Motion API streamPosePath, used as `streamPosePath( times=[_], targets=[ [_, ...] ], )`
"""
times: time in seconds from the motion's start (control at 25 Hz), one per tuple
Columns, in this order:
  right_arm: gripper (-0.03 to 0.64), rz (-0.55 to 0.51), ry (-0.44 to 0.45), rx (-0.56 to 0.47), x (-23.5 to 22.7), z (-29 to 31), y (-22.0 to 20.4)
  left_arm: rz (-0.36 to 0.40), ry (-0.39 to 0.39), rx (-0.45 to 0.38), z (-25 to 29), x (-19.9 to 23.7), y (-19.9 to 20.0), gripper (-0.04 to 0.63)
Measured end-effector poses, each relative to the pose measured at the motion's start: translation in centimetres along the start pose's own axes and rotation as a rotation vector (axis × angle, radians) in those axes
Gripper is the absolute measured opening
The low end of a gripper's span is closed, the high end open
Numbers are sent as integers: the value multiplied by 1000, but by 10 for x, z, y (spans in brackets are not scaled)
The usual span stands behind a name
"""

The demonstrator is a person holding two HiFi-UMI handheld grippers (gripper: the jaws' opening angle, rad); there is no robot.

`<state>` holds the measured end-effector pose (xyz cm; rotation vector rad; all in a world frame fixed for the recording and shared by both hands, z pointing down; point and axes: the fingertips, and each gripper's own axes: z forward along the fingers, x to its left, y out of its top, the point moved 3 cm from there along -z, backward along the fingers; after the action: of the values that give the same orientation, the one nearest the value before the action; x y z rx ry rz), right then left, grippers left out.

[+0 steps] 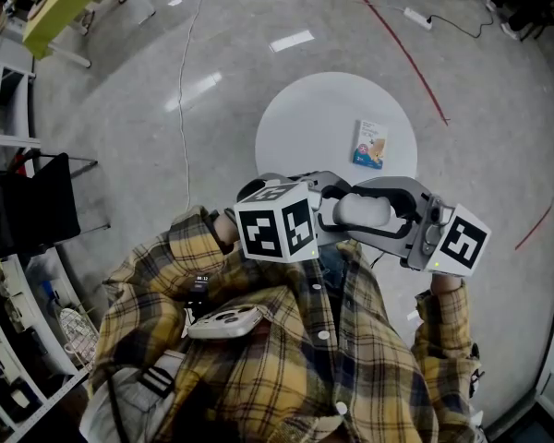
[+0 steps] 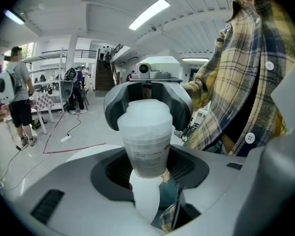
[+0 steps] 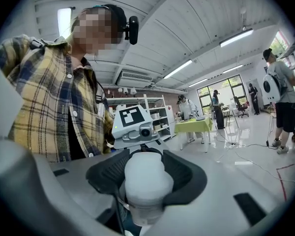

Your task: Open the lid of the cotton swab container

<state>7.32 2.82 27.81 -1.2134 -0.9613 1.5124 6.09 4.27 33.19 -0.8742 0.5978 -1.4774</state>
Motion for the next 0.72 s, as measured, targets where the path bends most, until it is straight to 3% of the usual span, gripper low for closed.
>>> streamPosePath(
  times=[0.72],
  targets=[
    [219, 50, 80, 28, -1, 4, -3, -43, -27, -7, 1, -4, -5, 213]
  ],
)
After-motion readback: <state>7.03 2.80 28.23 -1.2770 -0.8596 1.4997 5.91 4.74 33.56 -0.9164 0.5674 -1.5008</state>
